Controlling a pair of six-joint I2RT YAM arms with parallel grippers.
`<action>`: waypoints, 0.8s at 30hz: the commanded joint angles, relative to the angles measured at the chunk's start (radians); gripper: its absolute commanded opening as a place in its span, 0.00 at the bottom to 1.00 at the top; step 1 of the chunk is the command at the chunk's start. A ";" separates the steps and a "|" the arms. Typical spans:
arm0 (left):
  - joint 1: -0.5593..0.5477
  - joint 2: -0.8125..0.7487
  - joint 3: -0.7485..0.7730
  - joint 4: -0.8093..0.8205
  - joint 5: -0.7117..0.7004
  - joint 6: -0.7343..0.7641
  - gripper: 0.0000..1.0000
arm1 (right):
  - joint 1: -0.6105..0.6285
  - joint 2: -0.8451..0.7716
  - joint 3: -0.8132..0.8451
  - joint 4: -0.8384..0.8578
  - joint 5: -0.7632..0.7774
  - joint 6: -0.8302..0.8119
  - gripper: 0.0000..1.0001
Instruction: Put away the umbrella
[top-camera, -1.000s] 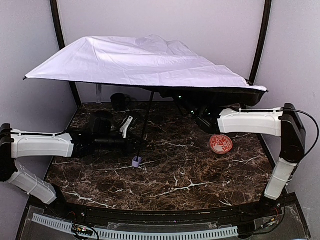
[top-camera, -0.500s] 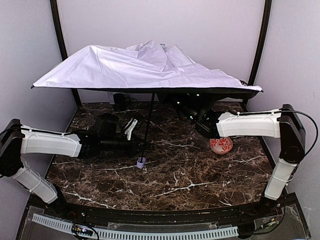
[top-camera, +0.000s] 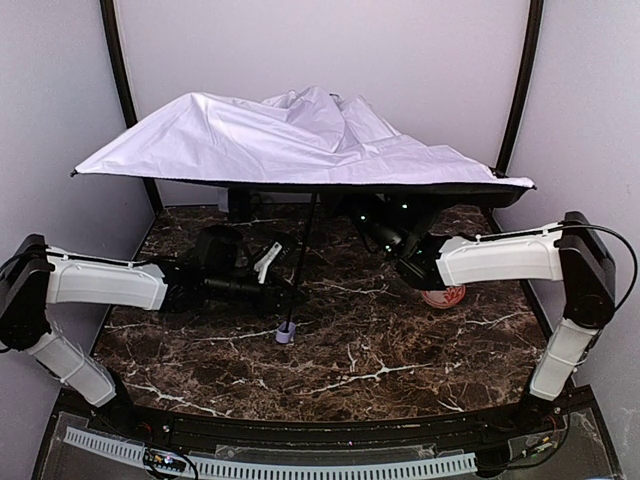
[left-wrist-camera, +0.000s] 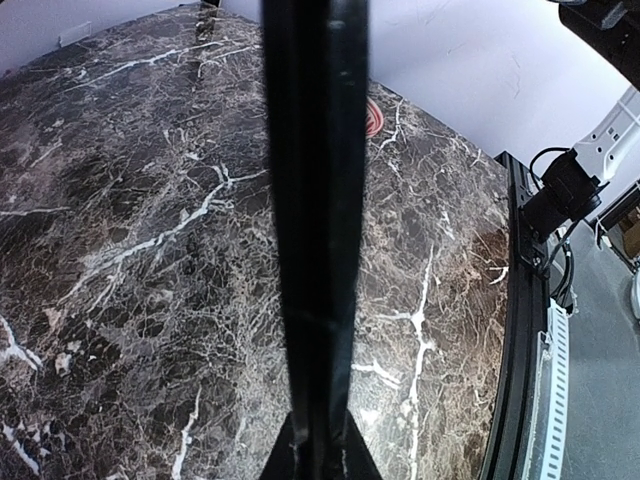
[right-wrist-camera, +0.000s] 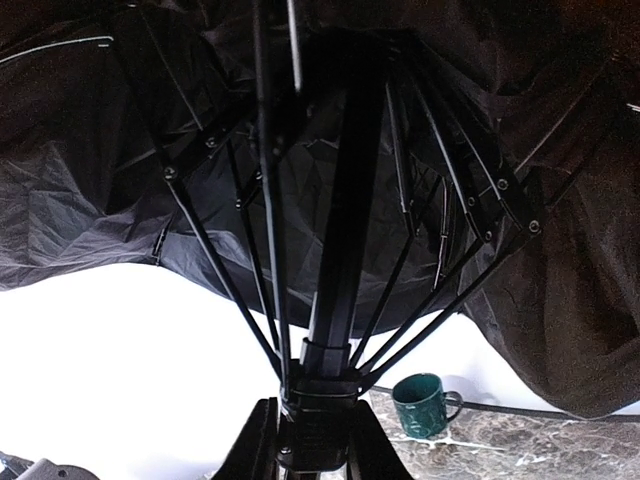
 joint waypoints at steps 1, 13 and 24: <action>0.018 -0.061 0.145 0.340 0.018 0.044 0.00 | 0.090 0.066 -0.071 -0.343 -0.162 -0.105 0.14; 0.018 -0.157 0.063 -0.046 -0.062 0.212 0.38 | -0.047 -0.046 -0.016 -0.010 0.053 -0.154 0.00; 0.018 -0.583 -0.040 -0.477 -0.001 0.539 0.58 | -0.200 -0.059 0.075 0.061 0.023 -0.102 0.00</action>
